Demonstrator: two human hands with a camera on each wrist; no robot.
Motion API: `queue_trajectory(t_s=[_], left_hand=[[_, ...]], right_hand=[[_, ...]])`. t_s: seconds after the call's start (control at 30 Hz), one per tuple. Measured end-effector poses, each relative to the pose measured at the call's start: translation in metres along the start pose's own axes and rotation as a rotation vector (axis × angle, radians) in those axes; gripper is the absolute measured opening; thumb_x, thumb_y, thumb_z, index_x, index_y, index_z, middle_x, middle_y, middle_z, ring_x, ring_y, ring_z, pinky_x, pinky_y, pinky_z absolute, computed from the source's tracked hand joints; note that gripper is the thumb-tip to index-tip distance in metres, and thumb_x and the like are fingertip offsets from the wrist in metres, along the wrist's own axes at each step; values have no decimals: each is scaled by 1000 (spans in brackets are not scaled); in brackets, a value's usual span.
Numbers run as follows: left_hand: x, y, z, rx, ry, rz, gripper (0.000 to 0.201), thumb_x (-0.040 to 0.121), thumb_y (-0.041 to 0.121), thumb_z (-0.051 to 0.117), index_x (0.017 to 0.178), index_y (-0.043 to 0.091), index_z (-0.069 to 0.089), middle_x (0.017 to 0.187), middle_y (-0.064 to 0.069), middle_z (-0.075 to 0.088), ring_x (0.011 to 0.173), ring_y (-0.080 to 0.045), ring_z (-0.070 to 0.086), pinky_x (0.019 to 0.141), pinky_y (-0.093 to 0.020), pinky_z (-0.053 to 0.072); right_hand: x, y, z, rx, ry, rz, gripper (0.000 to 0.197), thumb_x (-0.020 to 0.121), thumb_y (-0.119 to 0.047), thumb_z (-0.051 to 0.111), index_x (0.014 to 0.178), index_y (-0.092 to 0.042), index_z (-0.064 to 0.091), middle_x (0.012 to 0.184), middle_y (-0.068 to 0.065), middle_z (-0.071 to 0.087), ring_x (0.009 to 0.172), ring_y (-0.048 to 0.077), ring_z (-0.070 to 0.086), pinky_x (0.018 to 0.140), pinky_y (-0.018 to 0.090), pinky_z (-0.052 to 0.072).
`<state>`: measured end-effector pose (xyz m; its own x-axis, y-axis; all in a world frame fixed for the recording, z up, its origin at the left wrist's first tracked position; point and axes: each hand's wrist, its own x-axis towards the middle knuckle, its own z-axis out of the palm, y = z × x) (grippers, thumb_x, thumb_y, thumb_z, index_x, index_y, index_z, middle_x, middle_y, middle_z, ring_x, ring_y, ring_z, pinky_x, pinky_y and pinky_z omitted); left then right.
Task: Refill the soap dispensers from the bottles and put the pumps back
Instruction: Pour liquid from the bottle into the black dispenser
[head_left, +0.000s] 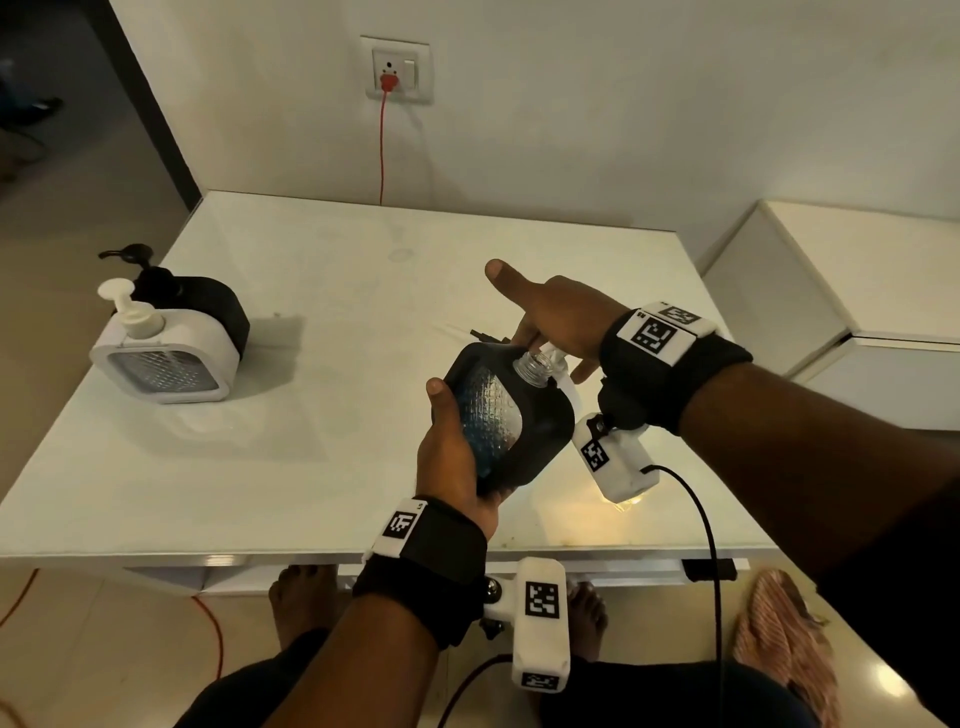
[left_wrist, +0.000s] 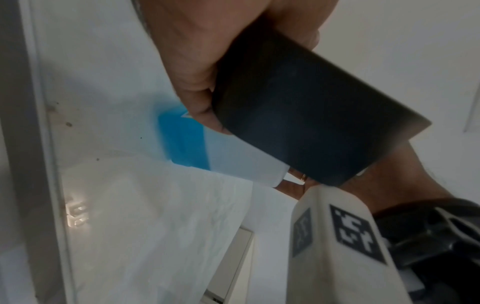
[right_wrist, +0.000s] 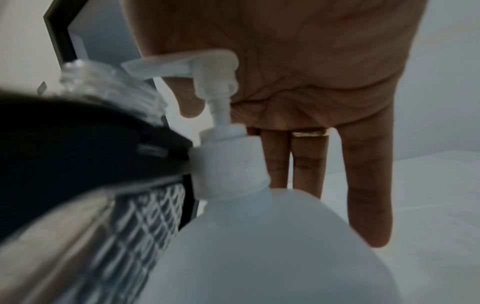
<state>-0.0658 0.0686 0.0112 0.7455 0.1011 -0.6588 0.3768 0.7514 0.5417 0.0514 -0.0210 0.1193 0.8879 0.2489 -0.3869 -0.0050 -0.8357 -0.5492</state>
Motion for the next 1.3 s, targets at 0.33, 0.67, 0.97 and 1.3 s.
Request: queue_trajectory(t_s=[0.33, 0.67, 0.97, 1.3], left_hand=[[12, -2, -5, -2, 3, 12, 66, 94, 78, 43, 134, 30, 63, 129, -13, 71, 114, -39, 70, 88, -49, 62], [17, -1, -7, 20, 5, 25, 69, 93, 80, 45, 139, 31, 60, 133, -12, 69, 118, -41, 68, 91, -55, 62], [16, -1, -7, 29, 2, 33, 69, 94, 78, 44, 140, 30, 60, 132, -11, 70, 117, -39, 68, 87, -51, 63], [10, 0, -6, 29, -2, 29, 69, 93, 79, 44, 139, 29, 61, 131, -12, 70, 117, -39, 68, 91, -54, 61]], right_hand=[[5, 5, 5, -56, -6, 13, 85, 94, -78, 26, 85, -5, 70, 55, -4, 62, 66, 17, 57, 84, 36, 49], [9, 3, 4, -141, -55, 6, 99, 86, -87, 19, 74, 0, 65, 72, 10, 61, 69, 25, 57, 85, 36, 53], [16, 10, 10, -184, 59, -31, 82, 89, -84, 26, 56, -12, 48, 60, 7, 59, 60, 23, 54, 85, 39, 49], [4, -2, 0, -126, -51, 17, 106, 89, -84, 13, 91, 4, 72, 67, 8, 64, 61, 24, 56, 75, 34, 52]])
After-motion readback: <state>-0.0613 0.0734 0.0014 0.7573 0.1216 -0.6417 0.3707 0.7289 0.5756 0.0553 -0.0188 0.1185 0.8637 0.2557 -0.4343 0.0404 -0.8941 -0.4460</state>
